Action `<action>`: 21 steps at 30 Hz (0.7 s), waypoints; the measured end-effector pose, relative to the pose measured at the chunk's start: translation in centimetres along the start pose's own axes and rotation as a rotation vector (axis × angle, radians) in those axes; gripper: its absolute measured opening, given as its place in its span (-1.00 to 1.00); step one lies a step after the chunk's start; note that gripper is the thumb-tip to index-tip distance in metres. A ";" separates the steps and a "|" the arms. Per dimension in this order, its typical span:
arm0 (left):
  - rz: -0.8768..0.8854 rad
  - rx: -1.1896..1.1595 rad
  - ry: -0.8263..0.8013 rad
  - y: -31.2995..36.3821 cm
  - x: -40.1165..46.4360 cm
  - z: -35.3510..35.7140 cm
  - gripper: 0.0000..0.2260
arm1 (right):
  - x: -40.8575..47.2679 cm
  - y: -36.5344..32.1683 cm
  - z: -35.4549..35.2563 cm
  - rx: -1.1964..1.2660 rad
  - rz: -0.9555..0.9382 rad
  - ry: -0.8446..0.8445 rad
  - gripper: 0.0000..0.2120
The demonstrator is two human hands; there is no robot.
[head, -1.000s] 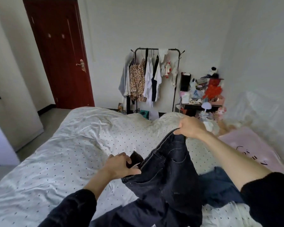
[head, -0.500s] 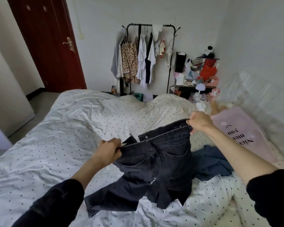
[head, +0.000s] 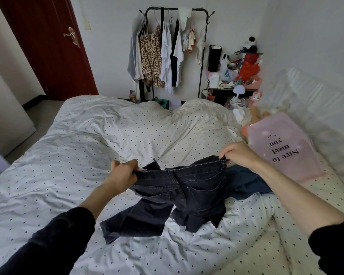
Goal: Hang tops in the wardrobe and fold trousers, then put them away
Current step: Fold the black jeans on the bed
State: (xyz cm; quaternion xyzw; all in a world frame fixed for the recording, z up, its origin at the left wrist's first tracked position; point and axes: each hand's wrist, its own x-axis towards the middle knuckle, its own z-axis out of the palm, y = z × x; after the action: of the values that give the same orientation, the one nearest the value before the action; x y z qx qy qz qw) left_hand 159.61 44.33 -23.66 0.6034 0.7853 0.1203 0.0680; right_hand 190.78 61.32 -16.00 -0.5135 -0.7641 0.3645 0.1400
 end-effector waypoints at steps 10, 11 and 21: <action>-0.015 0.121 -0.128 -0.8 -1.1 0.3 -0.67 | -1.6 1.1 1.2 -0.242 -0.083 -0.206 -0.57; -0.010 0.134 -0.147 -1.0 -1.1 0.1 -0.74 | -1.4 1.1 1.5 -0.259 -0.105 -0.187 -0.55; 0.123 0.449 -0.051 0.1 -0.5 -2.6 -0.78 | 0.3 -2.4 -0.3 -0.933 -0.354 0.114 -0.76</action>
State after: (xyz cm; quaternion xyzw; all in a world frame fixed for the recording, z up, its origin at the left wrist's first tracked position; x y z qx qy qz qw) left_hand 159.13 43.60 -21.15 0.6529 0.7523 -0.0686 -0.0556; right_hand 189.21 61.23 -14.17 -0.4031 -0.9121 -0.0738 -0.0034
